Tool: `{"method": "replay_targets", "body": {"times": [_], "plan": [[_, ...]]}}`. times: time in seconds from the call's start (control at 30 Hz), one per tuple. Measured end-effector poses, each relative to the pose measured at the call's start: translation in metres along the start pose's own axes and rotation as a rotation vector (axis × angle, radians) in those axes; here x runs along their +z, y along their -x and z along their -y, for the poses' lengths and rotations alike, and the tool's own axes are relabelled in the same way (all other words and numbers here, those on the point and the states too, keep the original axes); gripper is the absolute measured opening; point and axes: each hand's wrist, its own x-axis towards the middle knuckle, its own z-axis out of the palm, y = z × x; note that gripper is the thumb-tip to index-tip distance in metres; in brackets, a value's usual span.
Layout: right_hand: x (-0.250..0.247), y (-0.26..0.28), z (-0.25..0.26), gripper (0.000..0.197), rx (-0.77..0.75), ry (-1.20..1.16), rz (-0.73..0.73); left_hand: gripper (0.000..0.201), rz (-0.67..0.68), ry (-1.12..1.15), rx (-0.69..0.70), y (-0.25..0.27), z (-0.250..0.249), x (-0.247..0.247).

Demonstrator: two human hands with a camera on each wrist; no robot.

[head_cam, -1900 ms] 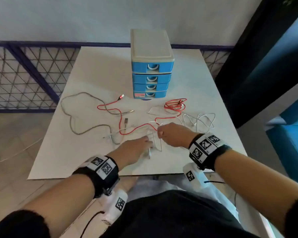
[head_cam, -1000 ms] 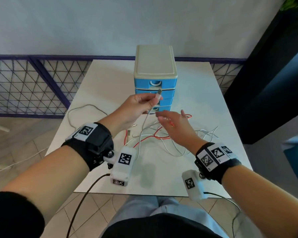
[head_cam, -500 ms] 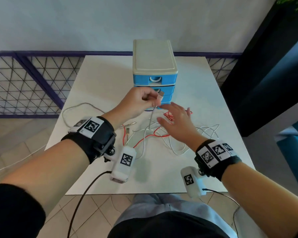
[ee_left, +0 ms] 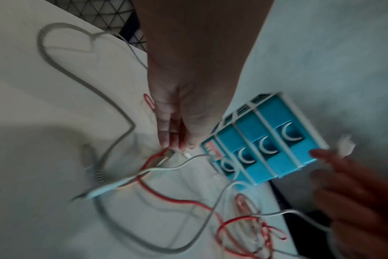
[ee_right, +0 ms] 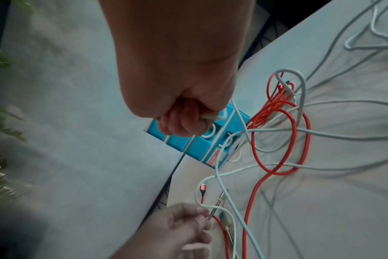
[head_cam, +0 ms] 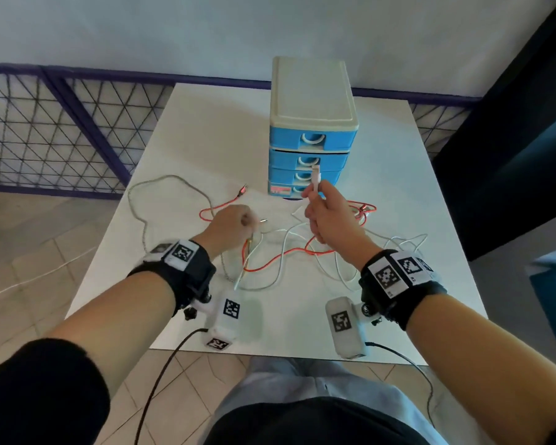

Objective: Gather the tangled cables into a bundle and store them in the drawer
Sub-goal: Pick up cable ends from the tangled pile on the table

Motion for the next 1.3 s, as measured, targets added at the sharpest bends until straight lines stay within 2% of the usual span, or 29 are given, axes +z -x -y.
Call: {"method": "replay_targets", "body": {"times": [0.1,0.23,0.3,0.37,0.47,0.57,0.63,0.7,0.77,0.83,0.9,1.0,1.1,1.2,1.3], "plan": [[0.004,-0.001,-0.002,0.019,0.060,-0.001,-0.008,0.015,-0.034,-0.198,-0.027,-0.003,0.034,0.021],[0.007,-0.001,-0.002,0.021,0.114,0.006,0.018,0.032,-0.035,-0.205,-0.097,-0.002,0.041,0.034],[0.009,-0.002,-0.002,0.022,0.117,0.020,0.023,0.027,-0.024,-0.265,-0.126,-0.001,0.037,0.035],[0.010,-0.003,-0.002,0.023,0.116,0.048,0.016,0.015,-0.027,-0.305,-0.114,-0.003,0.034,0.036],[0.010,-0.003,-0.005,0.024,0.140,0.066,0.034,0.009,0.056,-0.368,-0.078,-0.007,0.030,0.031],[0.010,-0.003,-0.006,0.029,0.174,0.007,0.133,0.019,0.083,-0.405,-0.060,-0.006,0.024,0.017],[0.011,-0.001,-0.006,0.033,0.226,0.003,0.228,0.028,0.055,-0.370,-0.095,-0.003,0.017,0.005],[0.013,0.002,-0.005,0.034,0.255,0.063,0.329,0.021,0.013,-0.321,-0.137,0.001,0.004,-0.010],[0.015,0.003,-0.006,0.031,0.238,0.156,0.375,0.021,0.044,-0.255,-0.149,0.002,-0.009,-0.025],[0.016,0.002,-0.007,0.027,0.228,0.191,0.332,0.021,0.110,-0.142,-0.169,0.006,-0.022,-0.040],[0.017,0.000,-0.006,0.024,0.238,0.162,0.254,0.017,0.234,-0.018,-0.162,0.012,-0.032,-0.049],[0.016,0.001,-0.002,0.025,0.239,0.080,0.200,0.011,0.371,0.245,-0.122,0.020,-0.042,-0.043],[0.015,0.001,0.004,0.030,0.212,0.022,0.168,0.011,0.384,0.342,-0.098,0.023,-0.048,-0.032],[0.014,-0.001,0.006,0.026,0.192,-0.014,0.111,0.017,0.403,0.436,-0.088,0.025,-0.052,-0.025],[0.012,-0.005,0.006,0.028,0.164,0.030,0.049,0.023,0.414,0.427,-0.075,0.029,-0.056,-0.025]]}}
